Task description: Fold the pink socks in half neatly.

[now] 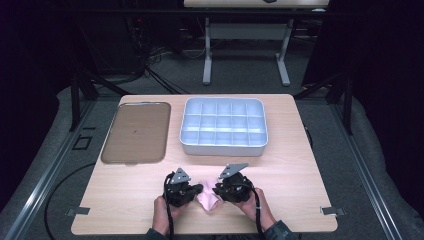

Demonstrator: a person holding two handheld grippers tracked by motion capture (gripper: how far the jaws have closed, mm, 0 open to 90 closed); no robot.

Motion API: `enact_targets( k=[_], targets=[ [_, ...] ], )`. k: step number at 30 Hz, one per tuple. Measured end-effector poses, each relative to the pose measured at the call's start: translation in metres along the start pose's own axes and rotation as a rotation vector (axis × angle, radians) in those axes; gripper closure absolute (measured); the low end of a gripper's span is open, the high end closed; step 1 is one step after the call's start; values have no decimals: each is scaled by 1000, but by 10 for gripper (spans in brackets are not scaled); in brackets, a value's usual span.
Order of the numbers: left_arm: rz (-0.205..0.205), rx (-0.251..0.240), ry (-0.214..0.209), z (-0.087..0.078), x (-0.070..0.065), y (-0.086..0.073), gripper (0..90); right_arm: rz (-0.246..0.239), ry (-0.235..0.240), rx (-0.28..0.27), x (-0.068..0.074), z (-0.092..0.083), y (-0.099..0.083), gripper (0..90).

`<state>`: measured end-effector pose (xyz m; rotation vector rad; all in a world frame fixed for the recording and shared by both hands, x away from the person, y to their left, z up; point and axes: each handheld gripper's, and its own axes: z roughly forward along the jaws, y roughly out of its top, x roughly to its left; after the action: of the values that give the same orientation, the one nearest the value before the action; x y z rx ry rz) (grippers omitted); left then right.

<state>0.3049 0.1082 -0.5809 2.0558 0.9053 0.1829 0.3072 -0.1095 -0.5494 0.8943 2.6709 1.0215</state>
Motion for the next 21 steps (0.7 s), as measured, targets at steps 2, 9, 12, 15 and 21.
enact_targets(
  k=[2,9,12,15,21],
  targets=[
    [2,1,2,0,0,0,874,-5,-5,20,1,4,-1,758],
    [8,9,5,0,0,1,863,26,9,38,-7,11,-12,750],
    [-5,9,13,-2,1,3,828,20,5,37,-6,11,-12,744],
    [-37,-21,-14,-8,2,2,764,10,-4,43,-5,11,-11,739],
    [-26,-32,-49,-15,-9,1,725,15,-13,34,-4,11,-13,734]
  ],
)
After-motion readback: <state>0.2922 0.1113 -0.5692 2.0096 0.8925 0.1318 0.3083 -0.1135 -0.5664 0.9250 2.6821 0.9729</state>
